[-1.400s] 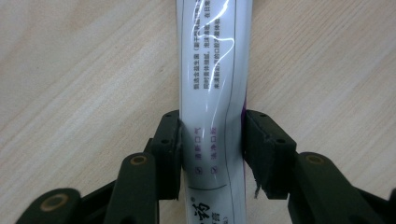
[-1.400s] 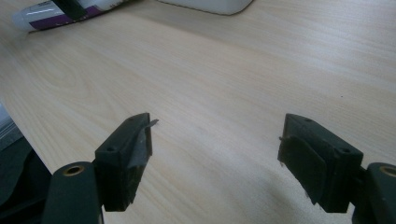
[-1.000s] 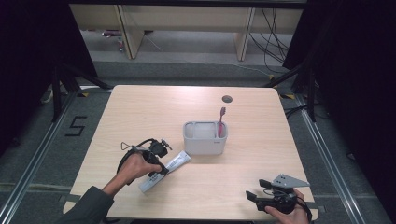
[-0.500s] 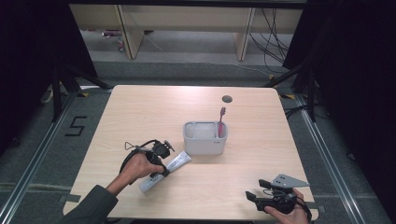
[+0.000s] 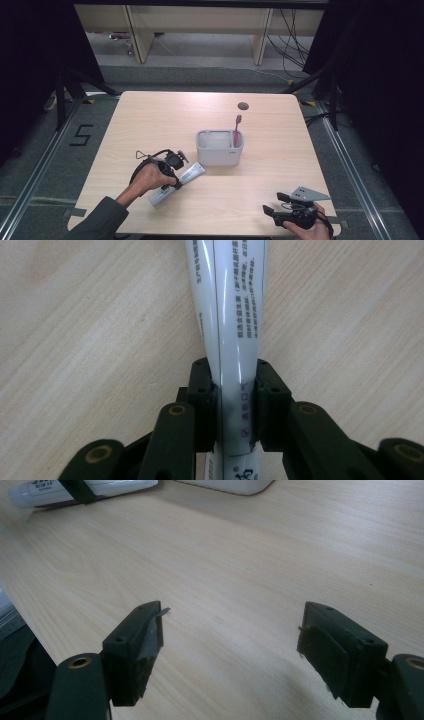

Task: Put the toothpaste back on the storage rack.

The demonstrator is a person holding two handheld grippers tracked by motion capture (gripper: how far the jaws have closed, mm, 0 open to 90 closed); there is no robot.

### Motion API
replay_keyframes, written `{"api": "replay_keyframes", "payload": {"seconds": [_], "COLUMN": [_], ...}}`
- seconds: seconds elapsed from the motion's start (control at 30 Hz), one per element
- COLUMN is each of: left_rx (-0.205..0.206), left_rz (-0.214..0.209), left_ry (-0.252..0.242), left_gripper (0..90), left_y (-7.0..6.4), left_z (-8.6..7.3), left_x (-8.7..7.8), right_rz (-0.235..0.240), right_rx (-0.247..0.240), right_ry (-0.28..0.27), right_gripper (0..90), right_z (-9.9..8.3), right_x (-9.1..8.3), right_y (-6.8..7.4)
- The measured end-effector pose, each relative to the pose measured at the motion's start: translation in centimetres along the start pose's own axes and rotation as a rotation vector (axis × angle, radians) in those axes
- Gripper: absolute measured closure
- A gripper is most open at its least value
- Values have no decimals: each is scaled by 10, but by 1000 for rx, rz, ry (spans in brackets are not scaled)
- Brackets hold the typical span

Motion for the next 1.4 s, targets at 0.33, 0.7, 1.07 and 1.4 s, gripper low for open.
{"api": "replay_keyframes", "payload": {"seconds": [0.33, 0.7, 1.07, 1.4], "left_rx": [36, 62, 89, 127], "left_rz": [23, 28, 32, 54], "left_ry": [29, 50, 70, 40], "left_gripper": [736, 741, 744, 748], "left_y": [-2, -3, -3, -5], "left_z": [3, 4, 5, 2], "left_x": [1, 1, 0, -2], "right_rz": [-1, -3, 24, 11], "right_rx": [0, -3, 39, 33], "right_ry": [-1, -2, 1, 11], "right_gripper": [261, 261, 261, 261], "right_z": [0, 0, 0, -1], "right_x": [0, 0, 1, 0], "right_y": [0, 0, 3, 1]}}
Point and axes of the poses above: each handheld gripper's, and its own axes: x roughly forward along the jaws, z roughly out of its top, y roughly to its left, the point moved 5 cm from there along x, roughly forward along the jaws
